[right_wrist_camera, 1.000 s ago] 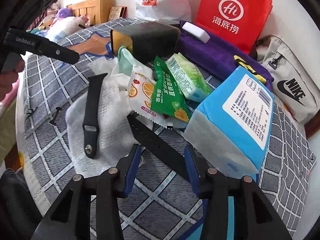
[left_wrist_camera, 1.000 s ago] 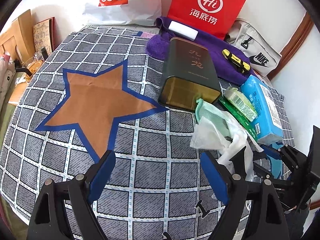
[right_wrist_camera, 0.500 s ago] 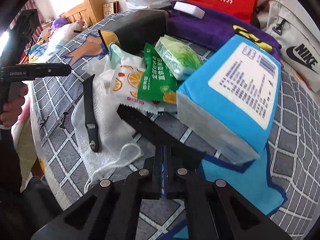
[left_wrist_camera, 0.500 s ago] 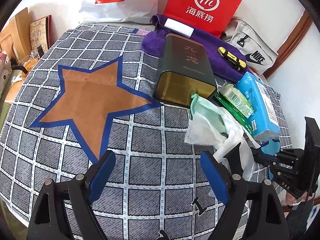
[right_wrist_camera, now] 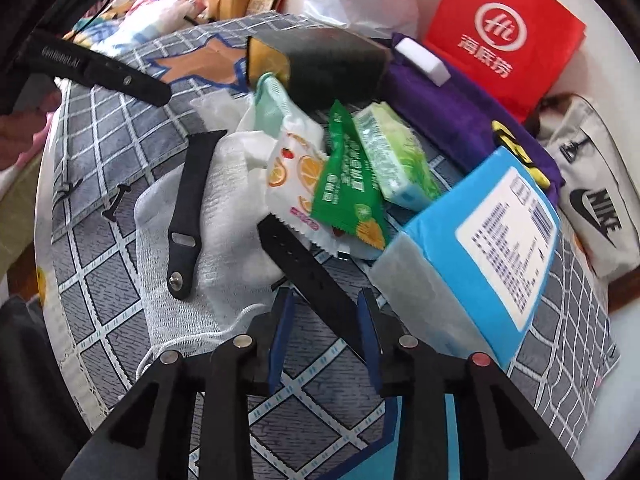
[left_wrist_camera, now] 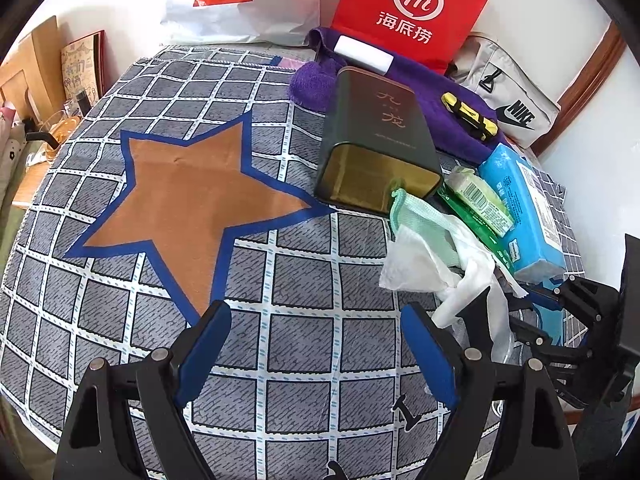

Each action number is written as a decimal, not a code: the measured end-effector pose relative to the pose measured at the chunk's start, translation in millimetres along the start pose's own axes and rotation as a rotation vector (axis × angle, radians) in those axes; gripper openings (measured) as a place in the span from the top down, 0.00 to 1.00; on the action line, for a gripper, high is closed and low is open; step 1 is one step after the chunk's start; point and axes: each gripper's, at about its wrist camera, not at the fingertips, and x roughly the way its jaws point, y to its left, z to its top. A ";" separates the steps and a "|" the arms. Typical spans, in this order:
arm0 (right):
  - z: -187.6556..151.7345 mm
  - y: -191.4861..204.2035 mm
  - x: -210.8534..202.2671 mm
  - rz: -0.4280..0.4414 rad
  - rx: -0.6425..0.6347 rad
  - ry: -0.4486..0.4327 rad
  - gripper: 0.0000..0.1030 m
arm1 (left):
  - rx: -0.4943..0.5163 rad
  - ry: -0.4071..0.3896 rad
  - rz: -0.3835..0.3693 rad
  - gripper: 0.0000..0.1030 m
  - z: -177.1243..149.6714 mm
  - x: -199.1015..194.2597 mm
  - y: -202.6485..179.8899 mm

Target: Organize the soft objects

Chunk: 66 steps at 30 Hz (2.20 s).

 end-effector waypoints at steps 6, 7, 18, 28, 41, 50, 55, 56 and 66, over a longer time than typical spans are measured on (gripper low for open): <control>8.3 -7.3 10.9 0.030 0.008 0.001 0.67 | -0.009 0.007 -0.002 0.16 0.6 1.6 2.9; 7.7 -13.3 11.9 0.075 0.041 0.010 0.69 | -0.007 0.008 -0.004 0.16 0.0 1.8 2.6; -3.5 -30.4 -15.0 0.150 0.279 0.058 0.92 | 0.006 0.002 -0.027 0.16 -4.7 -1.9 -0.4; -10.6 -15.2 -9.0 0.160 0.349 0.046 0.89 | 0.068 0.009 -0.076 0.16 -4.8 8.4 -31.2; -33.9 -16.5 -50.7 0.126 0.419 -0.091 1.00 | 0.187 -0.027 -0.032 0.81 3.2 35.9 -75.4; -32.2 -25.3 -31.6 0.115 0.350 -0.110 0.81 | 0.098 -0.072 0.035 0.90 -3.3 5.3 -32.5; -20.3 -16.7 -15.8 0.160 0.239 -0.085 0.75 | 0.026 -0.074 0.077 0.90 -8.0 -6.8 0.2; -17.7 -11.7 -13.7 0.149 0.211 -0.078 0.65 | 0.011 -0.072 0.080 0.90 -8.9 -7.3 4.9; -14.7 -3.6 -10.6 0.063 0.160 -0.060 0.97 | 0.008 -0.038 0.036 0.90 -15.9 4.2 2.2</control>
